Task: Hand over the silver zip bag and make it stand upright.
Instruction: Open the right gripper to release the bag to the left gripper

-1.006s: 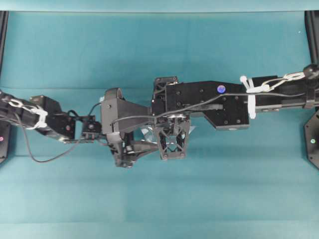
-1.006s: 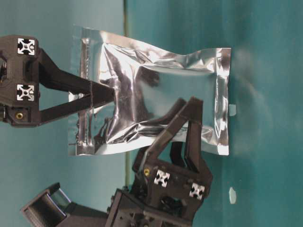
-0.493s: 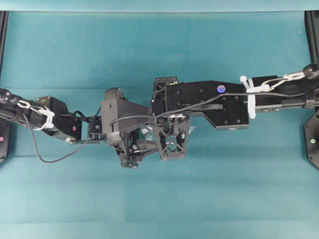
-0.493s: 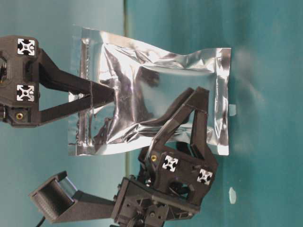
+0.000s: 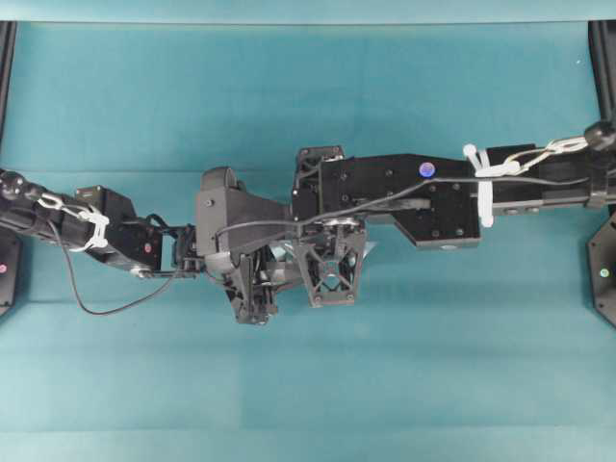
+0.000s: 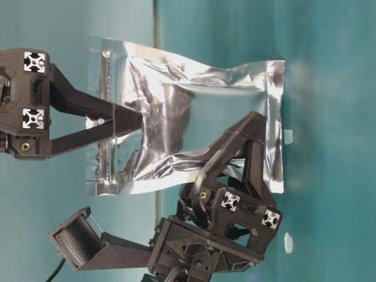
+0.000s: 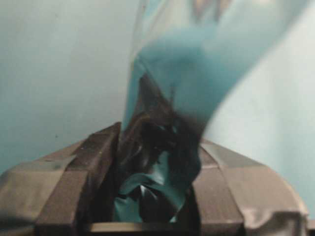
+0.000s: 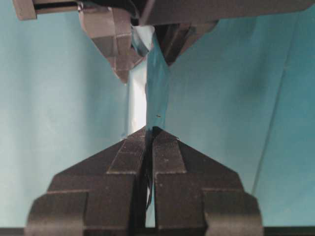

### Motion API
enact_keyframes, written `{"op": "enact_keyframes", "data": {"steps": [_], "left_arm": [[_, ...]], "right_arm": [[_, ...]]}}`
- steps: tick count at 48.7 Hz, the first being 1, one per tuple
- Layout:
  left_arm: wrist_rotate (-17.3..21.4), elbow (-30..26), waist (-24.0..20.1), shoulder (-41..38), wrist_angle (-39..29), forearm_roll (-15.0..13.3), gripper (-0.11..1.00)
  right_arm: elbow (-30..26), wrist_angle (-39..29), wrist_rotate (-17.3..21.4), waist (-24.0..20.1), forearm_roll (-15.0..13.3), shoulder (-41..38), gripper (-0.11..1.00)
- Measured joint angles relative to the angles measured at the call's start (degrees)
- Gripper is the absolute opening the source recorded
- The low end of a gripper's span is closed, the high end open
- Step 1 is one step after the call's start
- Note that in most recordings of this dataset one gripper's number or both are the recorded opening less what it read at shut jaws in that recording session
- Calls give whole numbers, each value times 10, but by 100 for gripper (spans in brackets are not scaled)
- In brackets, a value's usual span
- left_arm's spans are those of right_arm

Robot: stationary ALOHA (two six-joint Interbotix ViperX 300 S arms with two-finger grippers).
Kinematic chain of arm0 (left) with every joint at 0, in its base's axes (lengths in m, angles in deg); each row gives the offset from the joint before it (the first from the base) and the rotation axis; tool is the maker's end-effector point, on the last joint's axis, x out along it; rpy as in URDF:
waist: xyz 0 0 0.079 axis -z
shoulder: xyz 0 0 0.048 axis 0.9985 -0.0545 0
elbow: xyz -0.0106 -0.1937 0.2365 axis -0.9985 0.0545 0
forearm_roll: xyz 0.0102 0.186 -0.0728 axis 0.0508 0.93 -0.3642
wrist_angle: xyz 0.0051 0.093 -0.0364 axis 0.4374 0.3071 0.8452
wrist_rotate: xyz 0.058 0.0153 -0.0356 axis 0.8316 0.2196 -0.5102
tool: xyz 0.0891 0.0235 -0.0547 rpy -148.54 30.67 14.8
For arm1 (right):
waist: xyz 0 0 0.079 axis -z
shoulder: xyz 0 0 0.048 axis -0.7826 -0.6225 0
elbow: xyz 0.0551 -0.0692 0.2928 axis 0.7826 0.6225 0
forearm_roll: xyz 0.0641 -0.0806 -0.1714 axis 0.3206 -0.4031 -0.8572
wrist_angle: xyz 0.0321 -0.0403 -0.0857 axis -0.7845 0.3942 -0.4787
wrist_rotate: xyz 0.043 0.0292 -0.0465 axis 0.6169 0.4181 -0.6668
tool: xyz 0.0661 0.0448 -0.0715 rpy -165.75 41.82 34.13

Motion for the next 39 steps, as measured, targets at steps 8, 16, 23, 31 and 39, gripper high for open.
{"op": "enact_keyframes", "data": {"steps": [8,16,23,31,39], "left_arm": [[3,0,0,0,-8,0,31],[2,-1,0,0,-9,0,31],[2,-1,1,0,-10,1,31],[3,0,0,0,-10,1,31],[1,1,1,0,-10,0,29]], "right_arm": [[2,1,0,0,1,0,1],[4,2,0,0,1,0,2],[4,1,0,1,9,0,11],[4,-8,0,0,23,0,49],[4,-19,0,-2,26,0,90]]}}
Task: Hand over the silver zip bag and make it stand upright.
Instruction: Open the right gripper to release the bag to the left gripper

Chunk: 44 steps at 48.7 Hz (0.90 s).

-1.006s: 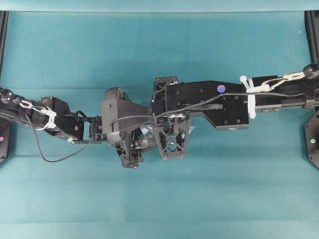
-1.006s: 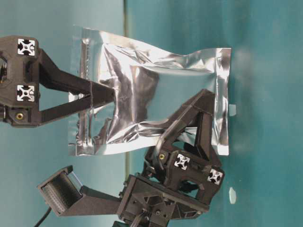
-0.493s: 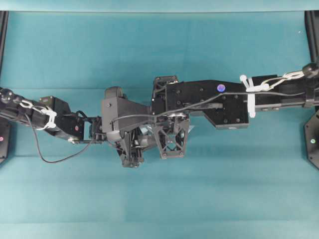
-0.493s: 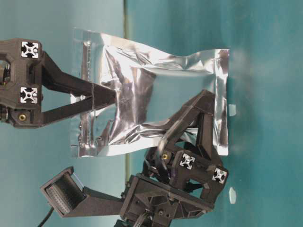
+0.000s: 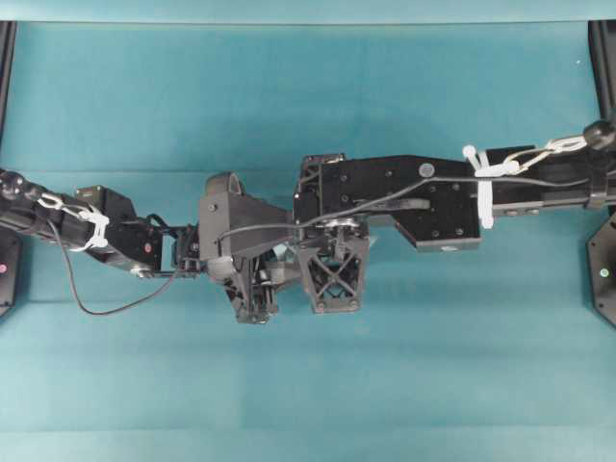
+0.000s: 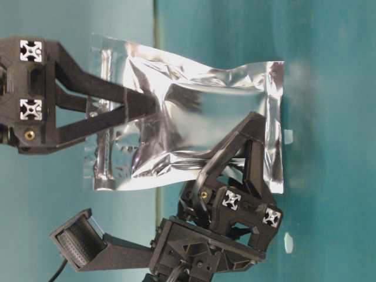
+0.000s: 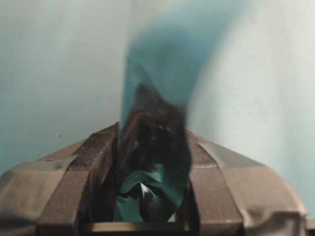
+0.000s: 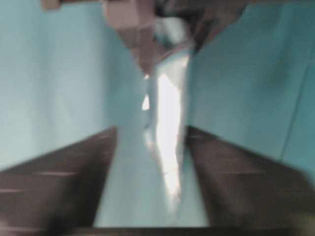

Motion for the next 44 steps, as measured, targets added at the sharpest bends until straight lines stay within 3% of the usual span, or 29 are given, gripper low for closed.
{"op": "enact_keyframes", "data": {"steps": [23,34,44], "left_arm": [[5,0,-1,0,-15,0,29],[30,0,0,0,-16,0,29],[33,0,0,0,-17,0,29]], "right_arm": [[0,0,3,0,-9,16,90],[5,-17,59,5,-45,66,90],[39,-29,93,5,-50,123,90]]}}
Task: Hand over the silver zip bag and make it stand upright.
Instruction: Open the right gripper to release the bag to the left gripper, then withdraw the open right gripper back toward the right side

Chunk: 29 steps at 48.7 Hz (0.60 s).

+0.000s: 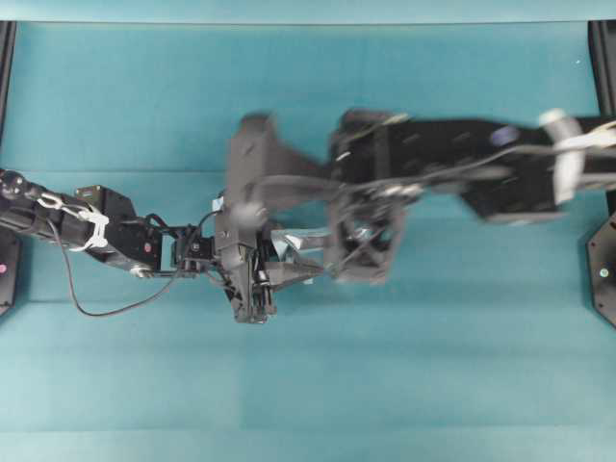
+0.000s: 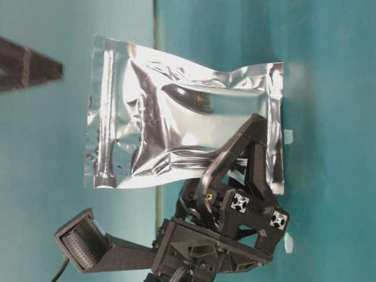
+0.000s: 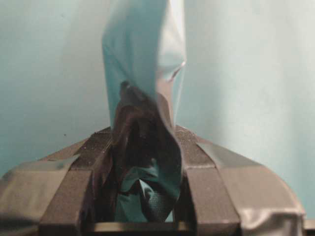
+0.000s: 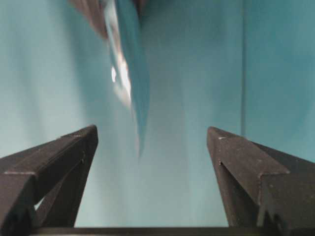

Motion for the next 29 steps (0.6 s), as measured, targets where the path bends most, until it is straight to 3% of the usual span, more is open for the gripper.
{"op": "enact_keyframes", "data": {"steps": [15,29], "left_arm": [[2,0,1,1,0,0,29],[4,0,1,2,-2,0,29]], "right_arm": [[82,25,61,-14,0,79,89],[149,119,92,-22,0,149,89]]}}
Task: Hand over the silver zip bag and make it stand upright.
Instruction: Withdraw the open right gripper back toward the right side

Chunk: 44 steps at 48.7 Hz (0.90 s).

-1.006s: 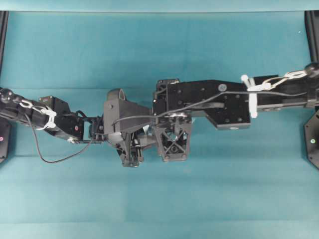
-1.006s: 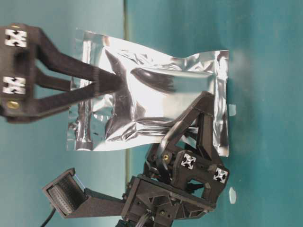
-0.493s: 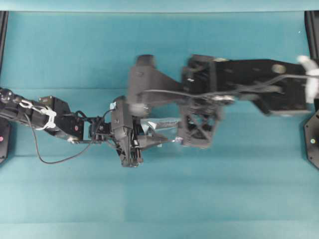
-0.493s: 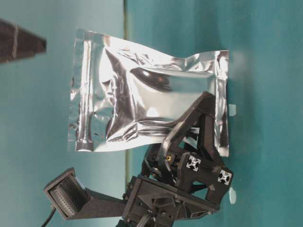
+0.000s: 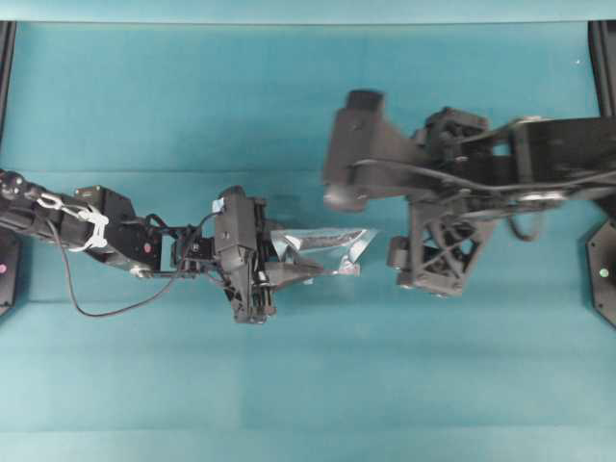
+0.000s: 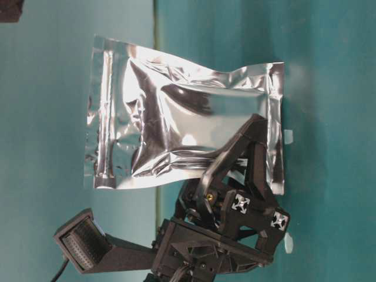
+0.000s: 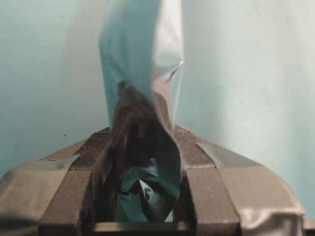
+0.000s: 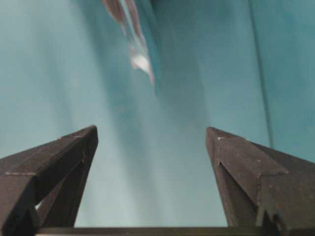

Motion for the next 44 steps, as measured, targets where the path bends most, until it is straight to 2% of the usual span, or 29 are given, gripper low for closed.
{"op": "enact_keyframes", "data": {"steps": [12,25,44], "left_arm": [[0,0,0,0,0,0,29],[32,1,2,3,-3,0,29],[35,0,2,4,-13,0,29]], "right_arm": [[80,113,1,-2,0,53,89],[168,192,2,2,0,134,89],[307,354,13,17,0,232,89]]}}
